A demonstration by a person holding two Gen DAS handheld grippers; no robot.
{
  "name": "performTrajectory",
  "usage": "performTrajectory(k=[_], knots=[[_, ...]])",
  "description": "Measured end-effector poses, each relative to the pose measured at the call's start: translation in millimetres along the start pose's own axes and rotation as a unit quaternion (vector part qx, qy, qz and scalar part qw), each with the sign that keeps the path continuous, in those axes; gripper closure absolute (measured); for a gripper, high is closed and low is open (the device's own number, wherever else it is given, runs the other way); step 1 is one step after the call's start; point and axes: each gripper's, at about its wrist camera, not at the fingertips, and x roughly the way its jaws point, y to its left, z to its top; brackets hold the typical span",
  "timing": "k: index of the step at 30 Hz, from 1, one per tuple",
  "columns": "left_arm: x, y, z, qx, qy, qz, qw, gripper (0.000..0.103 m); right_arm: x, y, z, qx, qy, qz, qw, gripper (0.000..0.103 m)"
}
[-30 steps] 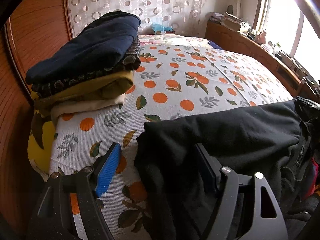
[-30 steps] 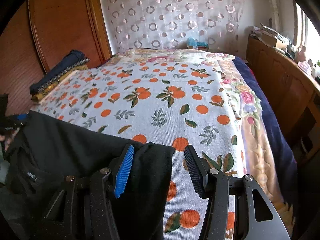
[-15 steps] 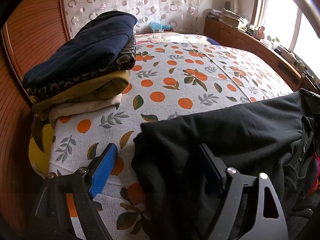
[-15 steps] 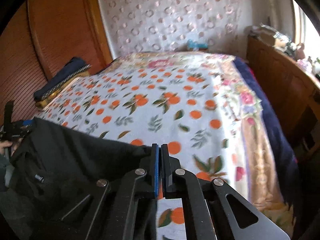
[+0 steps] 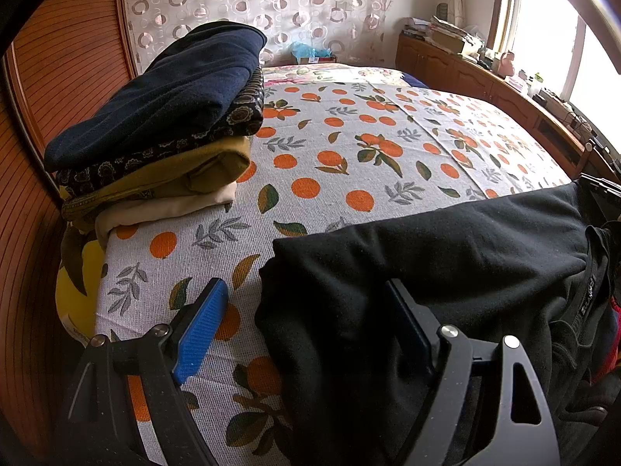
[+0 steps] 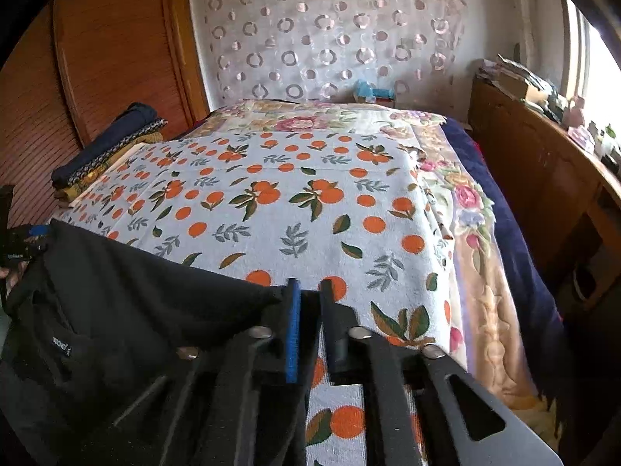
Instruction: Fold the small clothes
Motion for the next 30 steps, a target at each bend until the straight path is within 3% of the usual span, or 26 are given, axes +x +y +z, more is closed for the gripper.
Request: performTrajectory(k=[1,3,8,13,15,17,18,19,22,26,30], knots=[[0.1,0.0,0.0,0.000,0.000,0.000,1.0000,0.021,2.5,1.3,0.1,-0.002,0.003,-0.001,1.000,0.047],[0.0,0.0,0.0,0.000,0.000,0.000,1.0000,0.021,8.9,1.2,-0.5,-0.005,0.010,0.001,1.000,0.037],[0.9,-0.1,0.5,0.001,0.002,-0.001,1.0000,0.021,30.2,-3.1,-1.6,-0.004,0.044,0.013,0.999,0.037],[1.5,-2.0,1.0,0.002,0.002,0.000,1.0000,0.021,34.0,0.6,1.0,-0.025,0.052,0.035,0.998,0.037],[0.8,-1.3,1.2,0.002,0.000,-0.005,1.0000,0.028,34.5,2.7,1.2,-0.038,0.053,0.034,0.997,0.037],[-1.4,-3.8,0.9,0.013,-0.007,-0.016,0.9998,0.046,34.1,3.9,1.0,-0.045,0.049,0.043,0.997,0.053],[-2.7,-5.8,-0.3,0.020,-0.010,-0.022,0.9995,0.050,33.3,4.6,0.3,-0.048,0.046,0.048,0.997,0.071],[-3.6,-8.1,-1.4,0.027,-0.012,-0.024,0.9993,0.056,33.0,6.0,-1.3,-0.050,0.044,0.056,0.996,0.080],[-7.4,-7.5,-1.7,0.018,-0.011,-0.051,0.9985,0.092,28.2,12.2,-7.4,-0.068,0.037,0.048,0.996,0.086],[-43.9,-8.8,-5.5,-0.012,-0.078,-0.055,0.9953,0.093,-1.5,17.4,-13.4,-0.058,0.000,0.050,0.997,0.088],[-104.9,-16.9,-4.8,-0.025,-0.156,-0.076,0.9845,0.093,-58.0,23.7,-8.6,-0.051,-0.063,0.052,0.995,0.088]])
